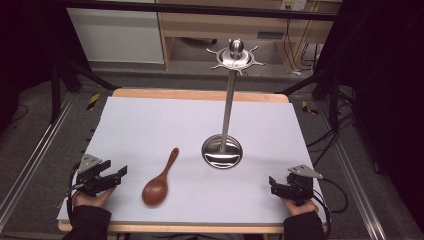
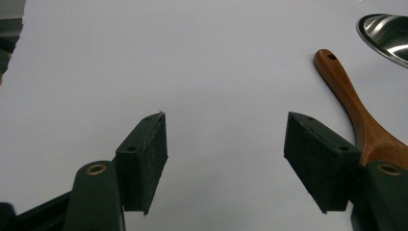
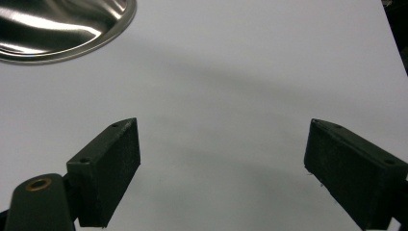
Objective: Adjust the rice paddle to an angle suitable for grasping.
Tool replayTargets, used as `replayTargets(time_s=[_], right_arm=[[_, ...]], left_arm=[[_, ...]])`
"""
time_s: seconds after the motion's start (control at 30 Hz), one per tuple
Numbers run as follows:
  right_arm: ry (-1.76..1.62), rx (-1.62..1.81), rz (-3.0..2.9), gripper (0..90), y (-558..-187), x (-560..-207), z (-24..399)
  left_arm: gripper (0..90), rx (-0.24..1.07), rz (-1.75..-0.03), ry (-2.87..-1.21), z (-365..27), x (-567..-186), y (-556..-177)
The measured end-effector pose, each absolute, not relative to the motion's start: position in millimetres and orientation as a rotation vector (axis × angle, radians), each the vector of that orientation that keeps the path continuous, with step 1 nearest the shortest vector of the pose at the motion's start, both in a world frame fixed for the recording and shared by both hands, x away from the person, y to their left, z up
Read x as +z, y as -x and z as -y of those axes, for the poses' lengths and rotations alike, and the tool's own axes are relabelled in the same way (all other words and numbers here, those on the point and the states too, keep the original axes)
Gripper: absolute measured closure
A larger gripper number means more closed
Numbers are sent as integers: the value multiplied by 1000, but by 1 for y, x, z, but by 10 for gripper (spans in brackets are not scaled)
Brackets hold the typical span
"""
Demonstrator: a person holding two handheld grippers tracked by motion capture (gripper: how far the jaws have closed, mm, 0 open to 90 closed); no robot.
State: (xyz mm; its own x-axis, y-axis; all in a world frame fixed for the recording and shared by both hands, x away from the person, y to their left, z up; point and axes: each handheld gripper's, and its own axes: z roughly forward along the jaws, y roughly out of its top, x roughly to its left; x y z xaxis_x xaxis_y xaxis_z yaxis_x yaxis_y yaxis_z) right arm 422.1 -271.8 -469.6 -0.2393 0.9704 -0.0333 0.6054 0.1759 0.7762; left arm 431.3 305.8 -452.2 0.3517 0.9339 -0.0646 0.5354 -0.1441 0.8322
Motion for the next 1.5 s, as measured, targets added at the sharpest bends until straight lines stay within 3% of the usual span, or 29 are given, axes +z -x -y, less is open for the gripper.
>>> replayTargets(time_s=[0.5, 1.5], right_arm=[[-1492, 868, -1935, 117, -422, -471, 271], [-1467, 863, -1937, 107, -421, -467, 263]], left_arm=[[393, 625, -1232, -1910, -292, -445, -428], [380, 482, -1106, -2036, -249, -416, -436]])
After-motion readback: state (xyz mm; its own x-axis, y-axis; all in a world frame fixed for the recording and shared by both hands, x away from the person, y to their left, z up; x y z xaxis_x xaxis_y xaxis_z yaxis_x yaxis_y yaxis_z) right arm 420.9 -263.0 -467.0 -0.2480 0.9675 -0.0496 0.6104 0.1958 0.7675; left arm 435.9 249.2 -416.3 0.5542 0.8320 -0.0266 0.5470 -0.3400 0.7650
